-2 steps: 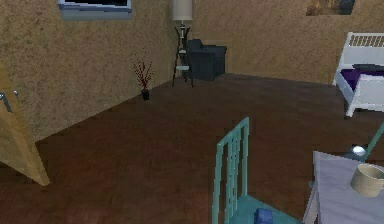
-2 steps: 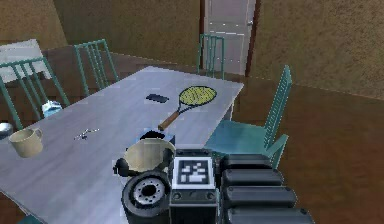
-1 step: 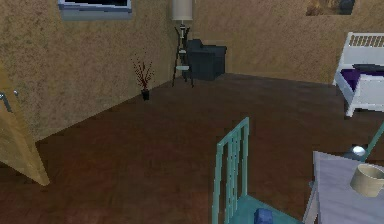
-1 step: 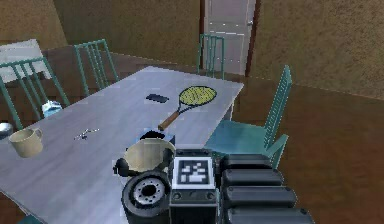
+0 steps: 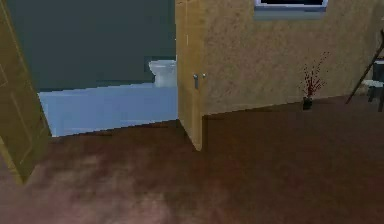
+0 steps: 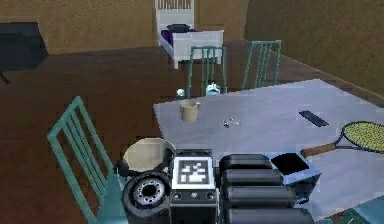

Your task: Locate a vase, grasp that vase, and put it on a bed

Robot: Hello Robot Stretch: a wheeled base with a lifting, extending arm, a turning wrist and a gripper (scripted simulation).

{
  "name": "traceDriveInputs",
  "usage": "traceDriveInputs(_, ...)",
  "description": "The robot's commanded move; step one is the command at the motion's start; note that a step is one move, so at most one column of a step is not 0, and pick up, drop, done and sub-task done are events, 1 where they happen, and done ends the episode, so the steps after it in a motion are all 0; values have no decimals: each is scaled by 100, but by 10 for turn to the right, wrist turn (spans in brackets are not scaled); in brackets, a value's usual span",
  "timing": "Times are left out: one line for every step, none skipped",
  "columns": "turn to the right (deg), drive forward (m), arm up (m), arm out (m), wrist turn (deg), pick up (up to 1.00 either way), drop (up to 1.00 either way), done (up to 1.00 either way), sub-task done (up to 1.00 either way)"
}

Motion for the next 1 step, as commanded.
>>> traceDriveInputs(-450, 0, 0, 0, 0, 0, 0, 0, 0)
